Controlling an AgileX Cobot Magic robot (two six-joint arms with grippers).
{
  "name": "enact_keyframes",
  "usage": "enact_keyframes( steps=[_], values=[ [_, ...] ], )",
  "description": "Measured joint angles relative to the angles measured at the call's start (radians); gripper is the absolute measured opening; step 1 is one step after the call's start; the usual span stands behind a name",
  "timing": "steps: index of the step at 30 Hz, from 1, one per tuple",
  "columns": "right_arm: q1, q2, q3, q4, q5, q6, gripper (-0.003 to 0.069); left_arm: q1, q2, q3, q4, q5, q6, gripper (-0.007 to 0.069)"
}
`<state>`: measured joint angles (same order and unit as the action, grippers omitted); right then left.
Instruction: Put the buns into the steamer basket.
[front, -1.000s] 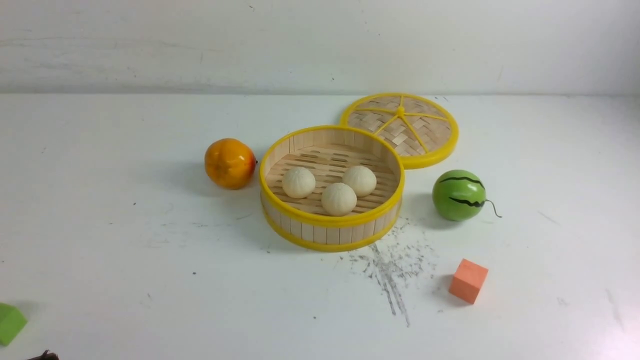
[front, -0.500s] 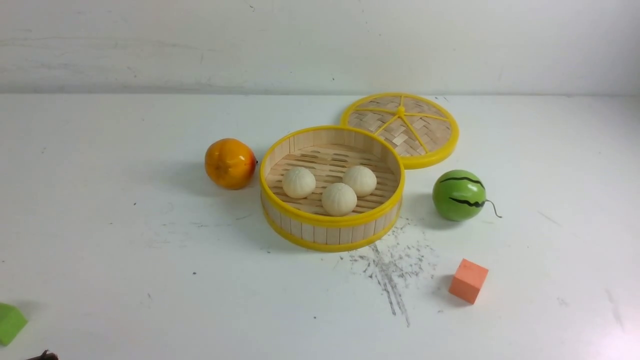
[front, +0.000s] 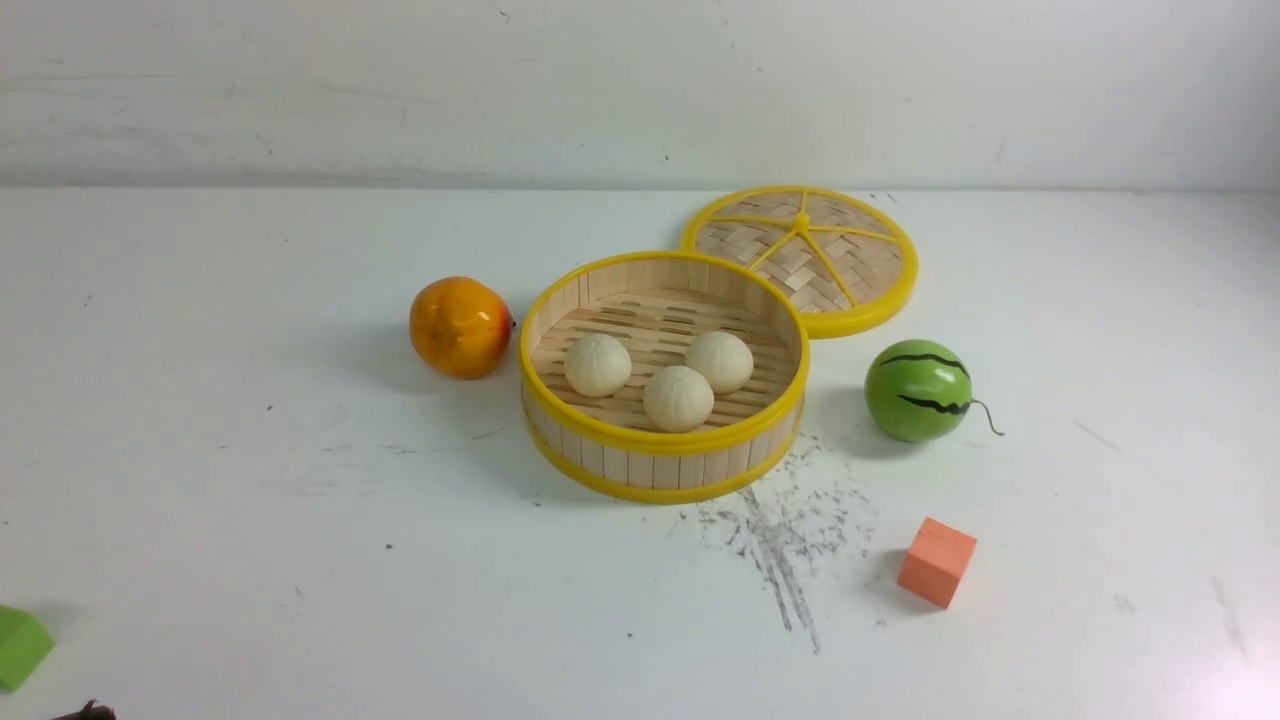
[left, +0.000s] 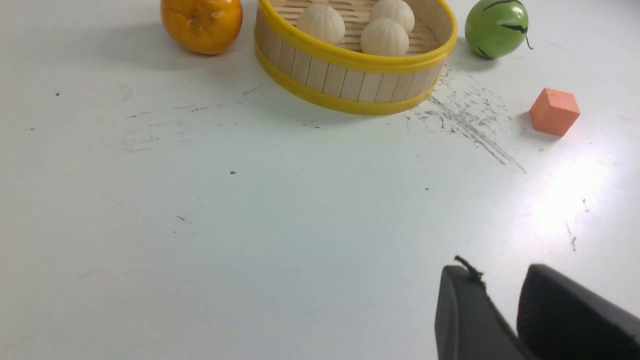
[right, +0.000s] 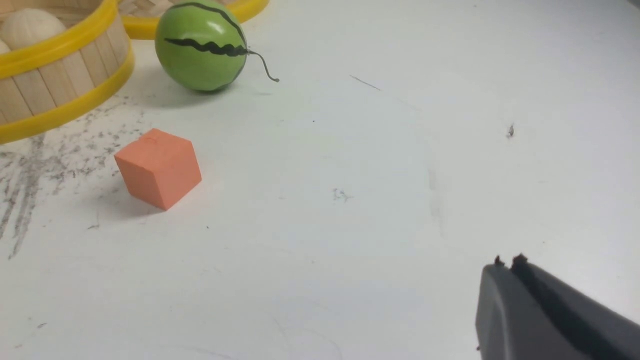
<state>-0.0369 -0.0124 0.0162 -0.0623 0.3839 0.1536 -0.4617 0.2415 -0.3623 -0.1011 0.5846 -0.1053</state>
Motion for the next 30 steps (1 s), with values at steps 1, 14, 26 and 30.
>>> enact_keyframes(
  steps=[1,14,26,30],
  values=[
    [0.000,0.000,0.000,0.000,0.000,0.000,0.0004,0.000,0.000,0.000,0.000,0.000,0.000,0.0164],
    [0.000,0.000,0.000,0.000,0.000,-0.003,0.0020,0.000,-0.051,0.016,0.064,-0.121,-0.019,-0.0002],
    [0.000,0.000,0.000,0.001,0.000,-0.003,0.0031,0.359,-0.202,0.335,0.131,-0.470,-0.183,-0.0013],
    [0.000,0.000,-0.001,0.001,0.001,-0.003,0.0036,0.443,-0.241,0.385,0.159,-0.440,-0.186,-0.0013]
  ],
)
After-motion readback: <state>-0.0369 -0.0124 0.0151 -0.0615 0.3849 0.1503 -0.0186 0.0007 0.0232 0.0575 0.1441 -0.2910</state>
